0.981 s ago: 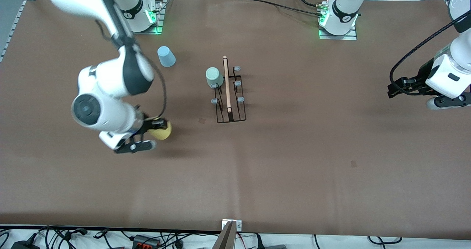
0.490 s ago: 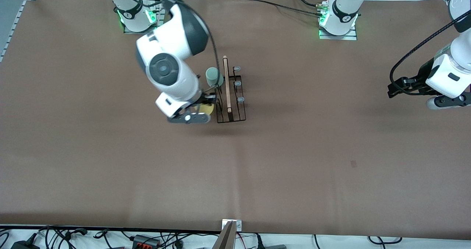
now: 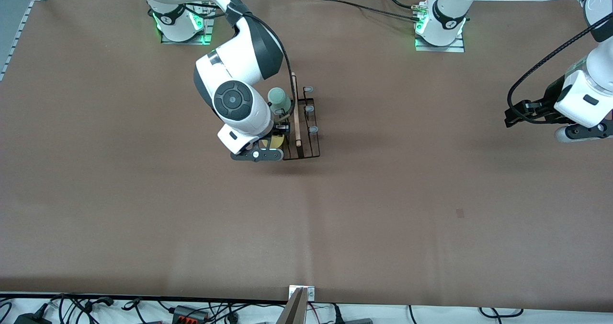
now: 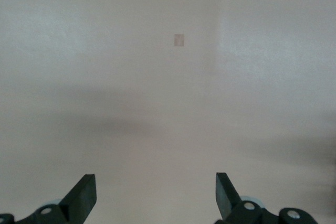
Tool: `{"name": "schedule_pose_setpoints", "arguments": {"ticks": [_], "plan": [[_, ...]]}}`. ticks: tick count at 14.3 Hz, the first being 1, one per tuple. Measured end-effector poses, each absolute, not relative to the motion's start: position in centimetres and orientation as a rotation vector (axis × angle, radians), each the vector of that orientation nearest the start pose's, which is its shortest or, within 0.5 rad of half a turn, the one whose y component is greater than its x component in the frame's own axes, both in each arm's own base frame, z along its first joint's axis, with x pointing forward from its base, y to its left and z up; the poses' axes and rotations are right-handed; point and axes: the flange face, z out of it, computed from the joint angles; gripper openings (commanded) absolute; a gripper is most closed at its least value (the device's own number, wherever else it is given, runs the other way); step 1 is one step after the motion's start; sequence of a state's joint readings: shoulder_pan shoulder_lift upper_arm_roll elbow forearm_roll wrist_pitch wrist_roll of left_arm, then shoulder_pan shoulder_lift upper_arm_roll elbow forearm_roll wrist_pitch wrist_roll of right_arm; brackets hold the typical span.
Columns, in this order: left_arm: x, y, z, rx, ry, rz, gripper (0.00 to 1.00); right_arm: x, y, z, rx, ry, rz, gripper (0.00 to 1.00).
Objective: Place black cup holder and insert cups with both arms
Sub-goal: 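Place the yellow cup on the rack and open the right gripper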
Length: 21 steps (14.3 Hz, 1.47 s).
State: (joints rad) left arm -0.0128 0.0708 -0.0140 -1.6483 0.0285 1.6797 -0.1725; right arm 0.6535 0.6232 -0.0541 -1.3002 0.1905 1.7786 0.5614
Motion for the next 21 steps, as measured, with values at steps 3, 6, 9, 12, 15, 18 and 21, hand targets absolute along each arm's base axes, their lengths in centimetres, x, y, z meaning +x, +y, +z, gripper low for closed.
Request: {"name": "schedule_pose_setpoints", "arguments": {"ticks": [3, 6, 9, 12, 15, 18, 21], "plan": [[58.0, -1.3, 55.7, -3.102, -0.221, 0.058, 1.00, 56.8, 43.5, 36.2, -3.072, -0.013, 0.302, 0.24], [58.0, -1.3, 55.7, -3.102, -0.221, 0.059, 1.00, 57.0, 43.6, 35.2, -3.076, -0.010, 0.308, 0.24], [58.0, -1.3, 55.7, -3.102, -0.221, 0.059, 1.00, 57.1, 43.7, 34.1, -3.078, -0.006, 0.312, 0.24], [58.0, -1.3, 55.7, -3.102, -0.221, 0.059, 1.00, 57.1, 43.7, 33.2, -3.083, -0.003, 0.328, 0.25], [58.0, -1.3, 55.7, -3.102, -0.221, 0.059, 1.00, 57.1, 43.7, 31.9, -3.090, -0.001, 0.348, 1.00], [58.0, -1.3, 55.7, -3.102, -0.221, 0.063, 1.00, 57.4, 43.5, 31.7, -3.091, 0.008, 0.345, 1.00], [58.0, -1.3, 55.7, -3.101, -0.221, 0.065, 1.00, 58.4, 42.8, 34.2, -3.079, 0.027, 0.282, 1.00]]}}
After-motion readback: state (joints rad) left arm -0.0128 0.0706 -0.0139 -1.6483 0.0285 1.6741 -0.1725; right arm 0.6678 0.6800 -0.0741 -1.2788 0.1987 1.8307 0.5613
